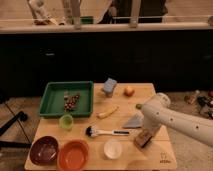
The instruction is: Wipe table surface with eraser
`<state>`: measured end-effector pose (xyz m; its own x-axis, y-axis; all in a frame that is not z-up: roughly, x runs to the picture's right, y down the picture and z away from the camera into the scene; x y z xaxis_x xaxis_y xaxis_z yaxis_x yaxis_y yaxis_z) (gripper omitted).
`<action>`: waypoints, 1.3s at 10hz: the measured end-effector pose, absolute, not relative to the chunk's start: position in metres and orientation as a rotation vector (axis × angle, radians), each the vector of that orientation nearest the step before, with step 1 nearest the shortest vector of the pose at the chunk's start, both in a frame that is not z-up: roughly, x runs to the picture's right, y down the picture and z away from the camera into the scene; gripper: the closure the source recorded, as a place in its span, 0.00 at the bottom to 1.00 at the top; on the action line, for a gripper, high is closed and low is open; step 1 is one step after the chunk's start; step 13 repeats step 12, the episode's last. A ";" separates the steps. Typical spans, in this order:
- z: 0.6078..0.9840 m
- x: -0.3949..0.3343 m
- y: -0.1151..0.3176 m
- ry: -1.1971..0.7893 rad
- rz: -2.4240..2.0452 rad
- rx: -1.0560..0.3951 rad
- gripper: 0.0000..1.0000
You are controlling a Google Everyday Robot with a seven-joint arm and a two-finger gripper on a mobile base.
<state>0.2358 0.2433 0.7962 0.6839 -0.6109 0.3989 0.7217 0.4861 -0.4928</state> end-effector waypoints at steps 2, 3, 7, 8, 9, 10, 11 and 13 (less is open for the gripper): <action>0.787 0.218 0.254 -0.222 -0.893 -0.683 0.98; 0.781 0.212 0.258 -0.246 -0.919 -0.681 0.98; 0.766 0.247 0.265 -0.237 -0.923 -0.699 0.98; 0.768 0.262 0.265 -0.222 -0.902 -0.711 0.98; 0.771 0.273 0.266 -0.207 -0.886 -0.723 0.98; 0.779 0.283 0.265 -0.185 -0.859 -0.736 0.98; 0.787 0.289 0.263 -0.168 -0.841 -0.744 0.98; 0.793 0.291 0.261 -0.162 -0.830 -0.749 0.98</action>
